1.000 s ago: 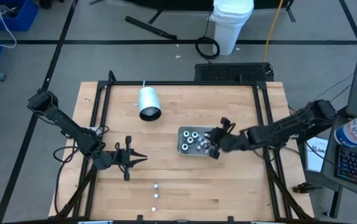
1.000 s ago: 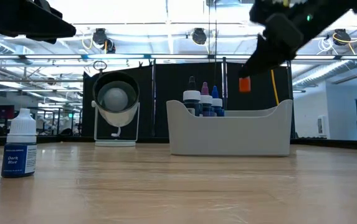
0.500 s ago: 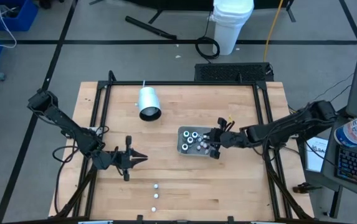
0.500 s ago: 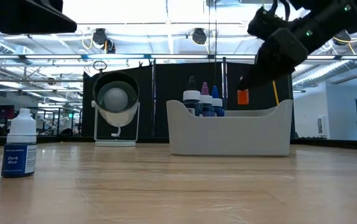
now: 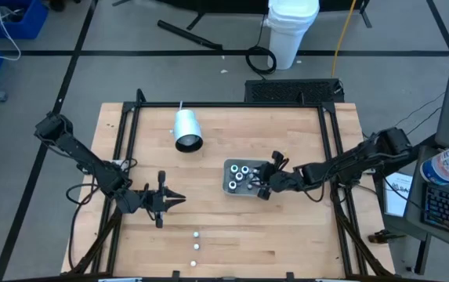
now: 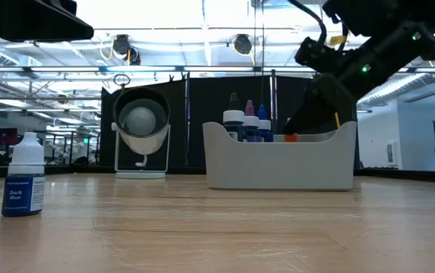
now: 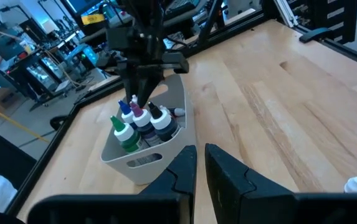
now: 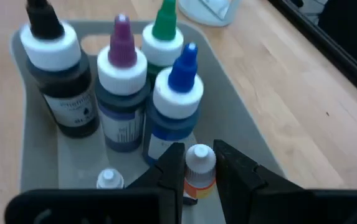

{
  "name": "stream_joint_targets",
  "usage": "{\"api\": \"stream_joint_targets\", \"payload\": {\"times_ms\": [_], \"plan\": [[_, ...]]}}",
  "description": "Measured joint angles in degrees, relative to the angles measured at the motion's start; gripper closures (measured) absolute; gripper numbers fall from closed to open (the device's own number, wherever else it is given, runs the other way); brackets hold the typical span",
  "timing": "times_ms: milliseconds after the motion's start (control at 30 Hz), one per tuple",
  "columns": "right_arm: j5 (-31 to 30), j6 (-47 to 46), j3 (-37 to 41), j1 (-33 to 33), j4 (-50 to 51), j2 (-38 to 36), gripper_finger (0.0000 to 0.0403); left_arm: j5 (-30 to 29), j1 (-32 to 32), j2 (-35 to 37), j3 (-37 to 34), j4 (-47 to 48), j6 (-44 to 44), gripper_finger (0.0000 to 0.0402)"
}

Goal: Pick & Place food coloring
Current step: Put the right small orange food coloring bottle into the white bin

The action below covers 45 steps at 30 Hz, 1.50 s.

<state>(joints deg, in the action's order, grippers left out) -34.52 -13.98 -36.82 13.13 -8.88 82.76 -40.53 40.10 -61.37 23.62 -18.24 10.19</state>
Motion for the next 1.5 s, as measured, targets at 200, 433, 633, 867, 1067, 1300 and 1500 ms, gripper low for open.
{"api": "stream_joint_targets", "payload": {"times_ms": [200, 433, 633, 867, 1067, 1300, 1500], "plan": [[-0.1, 0.3, 0.0, -0.2, -0.3, 1.7, 0.0346, 0.0, 0.0, 0.0, 0.0, 0.0, -0.1, 0.0360], [-0.4, -3.8, 0.0, -1.9, -1.2, 1.8, 0.0346, 0.0, 0.0, 0.0, 0.0, 0.0, 0.0, 0.0360], [-1.4, -5.2, 0.0, -2.2, -1.4, 1.8, 0.0346, 0.0, 0.0, 0.0, 0.0, 0.0, 0.1, 0.0360], [0.2, -5.9, 0.0, -1.7, -2.0, 1.8, 0.0346, 0.0, 0.0, 0.0, 0.0, 0.0, 0.1, 0.0360], [0.1, -7.1, -0.1, -1.8, -3.3, 3.2, 0.0346, 0.0, 0.0, 0.0, 0.0, 0.0, 0.1, 0.0360], [0.0, -8.4, -0.1, -1.8, -3.4, 4.9, 0.0346, 0.0, 0.0, 0.0, 0.0, 0.0, 0.1, 0.0360], [0.0, -9.2, -0.1, -1.8, -3.0, 4.9, 0.0346, 0.0, 0.0, 0.0, 0.0, 0.1, 0.1, 0.0360]]}}
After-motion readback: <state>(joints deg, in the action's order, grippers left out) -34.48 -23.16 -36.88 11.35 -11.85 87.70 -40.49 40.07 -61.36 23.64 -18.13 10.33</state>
